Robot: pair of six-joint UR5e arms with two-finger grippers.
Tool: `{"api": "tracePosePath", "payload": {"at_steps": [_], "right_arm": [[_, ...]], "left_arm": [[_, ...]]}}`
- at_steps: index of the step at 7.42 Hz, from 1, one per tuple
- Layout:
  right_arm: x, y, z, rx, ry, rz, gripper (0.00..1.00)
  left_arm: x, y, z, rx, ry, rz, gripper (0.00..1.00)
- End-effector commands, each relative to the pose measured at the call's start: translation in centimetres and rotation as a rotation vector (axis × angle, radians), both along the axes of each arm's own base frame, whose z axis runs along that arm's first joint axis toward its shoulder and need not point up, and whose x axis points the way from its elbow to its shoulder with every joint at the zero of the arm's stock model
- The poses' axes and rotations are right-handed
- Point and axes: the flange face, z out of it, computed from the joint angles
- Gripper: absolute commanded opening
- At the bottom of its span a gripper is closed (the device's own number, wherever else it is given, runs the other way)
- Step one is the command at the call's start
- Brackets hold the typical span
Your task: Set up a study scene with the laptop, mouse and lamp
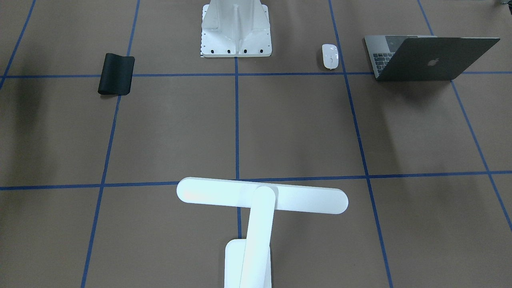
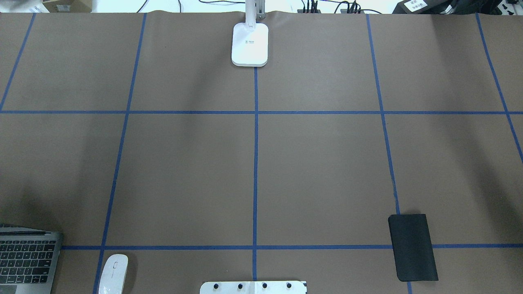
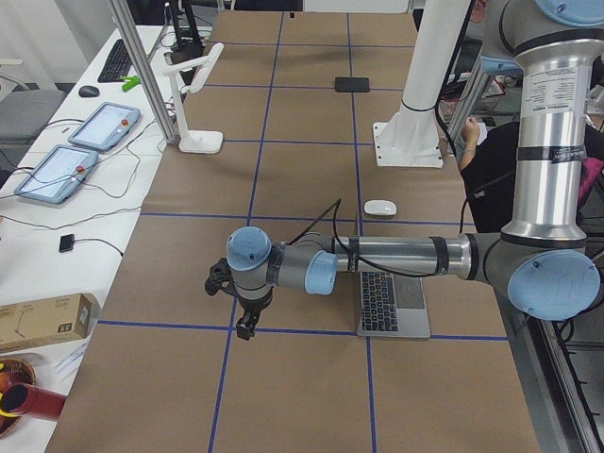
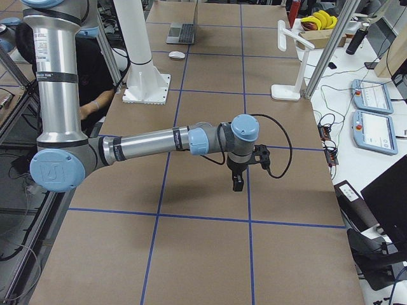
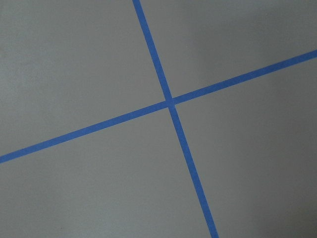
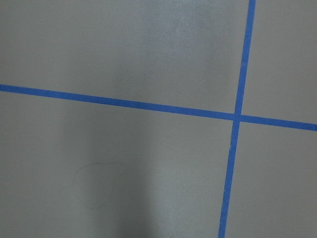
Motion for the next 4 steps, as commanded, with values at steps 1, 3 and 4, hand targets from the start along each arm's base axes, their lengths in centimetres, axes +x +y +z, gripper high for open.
{"api": "tracePosePath", "payload": {"at_steps": [1,3,4], "right_arm": [[0.0,-0.1,-0.1,0.007,-0.002,-0.005,1.00],[0.0,0.0,-0.2,0.006,-0.001,-0.002,1.00],[0.1,0.0,-0.2,0.002,-0.002,0.003,1.00]], "left_arm": [[0.0,-0.1,-0.4,0.006,0.001,-0.003,1.00],[1.0,-0.3,-6.9,-0.011,0.134,-0.079,1.00],[1.9,0.7,-11.8,-0.002,0.230,-0.097,1.00]]}}
